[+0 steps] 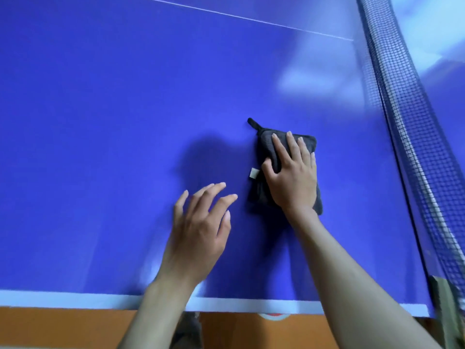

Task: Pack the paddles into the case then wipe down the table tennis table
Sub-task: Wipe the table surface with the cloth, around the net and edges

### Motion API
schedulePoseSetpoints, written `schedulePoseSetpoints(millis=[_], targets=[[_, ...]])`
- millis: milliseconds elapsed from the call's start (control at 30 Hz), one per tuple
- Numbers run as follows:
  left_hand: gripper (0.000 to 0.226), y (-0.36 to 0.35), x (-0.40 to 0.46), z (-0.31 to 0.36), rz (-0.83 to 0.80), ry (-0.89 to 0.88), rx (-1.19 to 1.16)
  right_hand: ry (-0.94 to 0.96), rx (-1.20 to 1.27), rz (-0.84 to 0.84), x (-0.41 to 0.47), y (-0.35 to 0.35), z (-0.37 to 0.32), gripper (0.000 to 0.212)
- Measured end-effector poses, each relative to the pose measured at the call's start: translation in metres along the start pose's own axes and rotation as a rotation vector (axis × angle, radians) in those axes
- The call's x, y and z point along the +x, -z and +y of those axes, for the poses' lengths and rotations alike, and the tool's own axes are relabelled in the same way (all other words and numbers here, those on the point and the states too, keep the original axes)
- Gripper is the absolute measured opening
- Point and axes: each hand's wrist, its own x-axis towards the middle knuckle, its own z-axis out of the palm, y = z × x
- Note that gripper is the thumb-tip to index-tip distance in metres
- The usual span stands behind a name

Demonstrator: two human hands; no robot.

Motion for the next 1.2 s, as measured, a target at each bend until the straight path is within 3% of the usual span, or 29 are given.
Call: schedulePoseSetpoints(millis=[333,867,1200], targets=[[0.033,-0.012,-0.003,0.024,-0.001,-0.004,0.084,0.047,0.017,-0.033,0.009,0.0,0.011,0.06],[0.043,-0.014,-0.07,0.137,-0.057,0.079,0.059,0.056,-0.015,-0.017,-0.23,0.07,0.088,0.063],[0.037,-0.049,-0.025,0.136,0.043,0.059,-0.022,-0.061,-0.07,-0.025,-0.104,0.05,0.113,0.066]])
